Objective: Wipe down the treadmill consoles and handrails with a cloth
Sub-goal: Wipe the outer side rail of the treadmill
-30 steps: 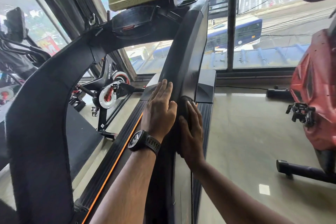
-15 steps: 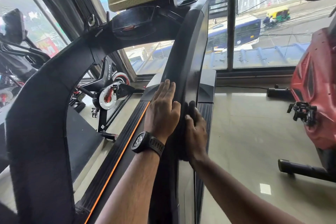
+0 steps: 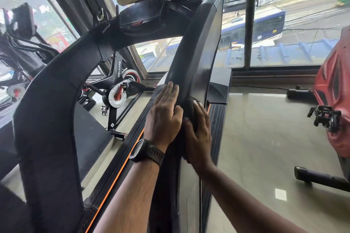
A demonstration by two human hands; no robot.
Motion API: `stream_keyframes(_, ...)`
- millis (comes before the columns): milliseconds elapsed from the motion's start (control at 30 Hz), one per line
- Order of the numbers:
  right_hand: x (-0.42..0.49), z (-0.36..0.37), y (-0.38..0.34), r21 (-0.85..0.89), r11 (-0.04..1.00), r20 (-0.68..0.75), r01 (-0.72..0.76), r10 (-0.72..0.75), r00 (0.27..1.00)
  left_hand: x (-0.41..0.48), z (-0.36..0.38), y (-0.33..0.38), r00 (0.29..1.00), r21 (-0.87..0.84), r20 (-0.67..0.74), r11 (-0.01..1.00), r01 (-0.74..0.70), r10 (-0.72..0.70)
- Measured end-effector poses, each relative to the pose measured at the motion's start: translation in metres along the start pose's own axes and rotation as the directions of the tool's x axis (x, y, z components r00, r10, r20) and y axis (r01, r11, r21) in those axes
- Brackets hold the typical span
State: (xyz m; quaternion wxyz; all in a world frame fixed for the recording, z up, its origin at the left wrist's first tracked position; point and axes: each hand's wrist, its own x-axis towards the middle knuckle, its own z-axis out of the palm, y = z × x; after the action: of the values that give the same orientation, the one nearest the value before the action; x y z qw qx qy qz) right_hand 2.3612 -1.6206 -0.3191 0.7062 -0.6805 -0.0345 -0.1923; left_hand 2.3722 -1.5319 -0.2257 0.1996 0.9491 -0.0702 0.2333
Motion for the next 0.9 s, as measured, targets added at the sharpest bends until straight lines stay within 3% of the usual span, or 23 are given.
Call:
stream_keyframes(133, 0.017, -0.004, 0.024, -0.031, 0.944, 0.006, -0.330, 0.330, 0.944, 0.000, 0.000, 0.001, 1.000, 0.001, -0.009, 1.000, 0.014, -0.014)
stream_keyframes(167, 0.012, -0.003, 0.020, -0.015, 0.940, 0.013, -0.341, 0.342, 0.940, -0.001, -0.001, 0.001, 1.000, 0.000, -0.012, 1.000, 0.014, -0.014)
stream_keyframes(267, 0.001, -0.002, 0.002, 0.012, 0.995, 0.014, -0.096, 0.096, 0.995, 0.000, -0.002, 0.002, 1.000, -0.005, -0.019, 1.000, 0.016, -0.016)
stream_keyframes(333, 0.017, -0.002, 0.009, -0.019, 1.000, 0.033, -0.020, 0.021, 0.999, 0.001, -0.002, 0.003, 1.000, -0.001, -0.024, 1.000, 0.017, -0.017)
stream_keyframes(367, 0.026, -0.004, 0.019, -0.040, 0.998, 0.033, -0.037, 0.039, 0.999, 0.000, -0.002, 0.005, 1.000, 0.000, -0.024, 1.000, 0.019, -0.019)
stream_keyframes(467, 0.035, -0.004, 0.035, -0.030, 0.932, 0.019, -0.362, 0.362, 0.932, -0.001, -0.004, 0.008, 0.999, 0.005, -0.023, 0.999, 0.034, -0.033)
stream_keyframes(500, 0.031, -0.002, 0.030, -0.020, 0.915, 0.030, -0.403, 0.404, 0.914, -0.001, -0.004, 0.008, 0.999, 0.006, -0.023, 0.999, 0.041, -0.040)
stream_keyframes(633, 0.028, 0.001, 0.016, 0.000, 0.995, 0.017, -0.100, 0.100, 0.995, -0.001, -0.005, 0.010, 0.999, 0.008, -0.025, 0.999, 0.044, -0.043)
stream_keyframes(700, 0.045, -0.002, 0.033, -0.024, 0.993, -0.003, -0.118, 0.118, 0.993, -0.001, -0.004, 0.009, 0.999, 0.014, -0.029, 0.999, 0.040, -0.040)
stream_keyframes(800, 0.047, -0.002, 0.044, -0.027, 0.918, 0.017, -0.396, 0.397, 0.918, -0.001, -0.004, 0.008, 0.998, 0.005, -0.031, 0.999, 0.048, -0.048)
stream_keyframes(833, 0.041, -0.002, 0.040, -0.031, 0.922, 0.033, -0.386, 0.387, 0.921, -0.001, -0.004, 0.007, 0.998, 0.001, -0.032, 0.999, 0.049, -0.049)
stream_keyframes(900, 0.034, -0.003, 0.032, -0.007, 0.977, 0.049, -0.213, 0.213, 0.976, 0.000, -0.003, 0.007, 0.999, 0.000, -0.034, 0.999, 0.043, -0.043)
